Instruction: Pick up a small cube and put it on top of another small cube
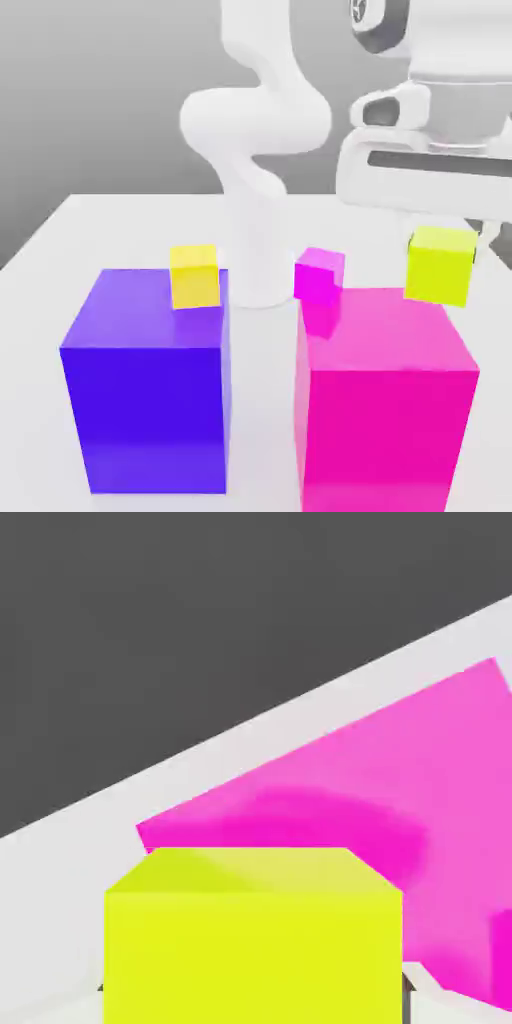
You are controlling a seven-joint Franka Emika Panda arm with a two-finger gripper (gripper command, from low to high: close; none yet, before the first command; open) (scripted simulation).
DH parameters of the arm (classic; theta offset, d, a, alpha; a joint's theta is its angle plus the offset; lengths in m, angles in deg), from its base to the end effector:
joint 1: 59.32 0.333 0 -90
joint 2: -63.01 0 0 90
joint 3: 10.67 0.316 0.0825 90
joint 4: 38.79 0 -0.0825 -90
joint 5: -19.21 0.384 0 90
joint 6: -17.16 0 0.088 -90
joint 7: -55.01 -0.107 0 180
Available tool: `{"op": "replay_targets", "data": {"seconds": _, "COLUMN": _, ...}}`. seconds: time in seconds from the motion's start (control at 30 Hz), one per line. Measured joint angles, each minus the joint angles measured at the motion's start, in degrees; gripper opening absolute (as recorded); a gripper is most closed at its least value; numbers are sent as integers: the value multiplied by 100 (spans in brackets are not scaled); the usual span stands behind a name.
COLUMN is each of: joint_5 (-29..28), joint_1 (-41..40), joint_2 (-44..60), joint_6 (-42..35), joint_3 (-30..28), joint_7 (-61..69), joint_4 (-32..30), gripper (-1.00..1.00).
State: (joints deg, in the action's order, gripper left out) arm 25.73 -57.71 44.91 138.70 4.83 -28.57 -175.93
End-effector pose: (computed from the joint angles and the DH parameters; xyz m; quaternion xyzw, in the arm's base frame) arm 0.4278 0.1400 0.4363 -0.8168 0.5766 -0.0056 0.0182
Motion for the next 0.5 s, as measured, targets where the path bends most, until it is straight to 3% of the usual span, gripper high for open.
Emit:
{"op": "replay_targets", "data": {"seconds": 0.23, "joint_5": -13, "joint_1": -131, "joint_2": -1381, "joint_6": -826, "joint_3": -490, "joint_7": 597, "joint_4": -749, "gripper": -100}}
{"op": "replay_targets", "data": {"seconds": 0.37, "joint_5": 27, "joint_1": -146, "joint_2": -1306, "joint_6": -179, "joint_3": -467, "joint_7": 679, "joint_4": -1341, "gripper": -100}}
{"op": "replay_targets", "data": {"seconds": 0.4, "joint_5": 40, "joint_1": -147, "joint_2": -1241, "joint_6": 22, "joint_3": -447, "joint_7": 684, "joint_4": -1478, "gripper": 100}}
{"op": "replay_targets", "data": {"seconds": 0.5, "joint_5": 40, "joint_1": -147, "joint_2": -1241, "joint_6": 22, "joint_3": -447, "joint_7": 684, "joint_4": -1478, "gripper": 100}}
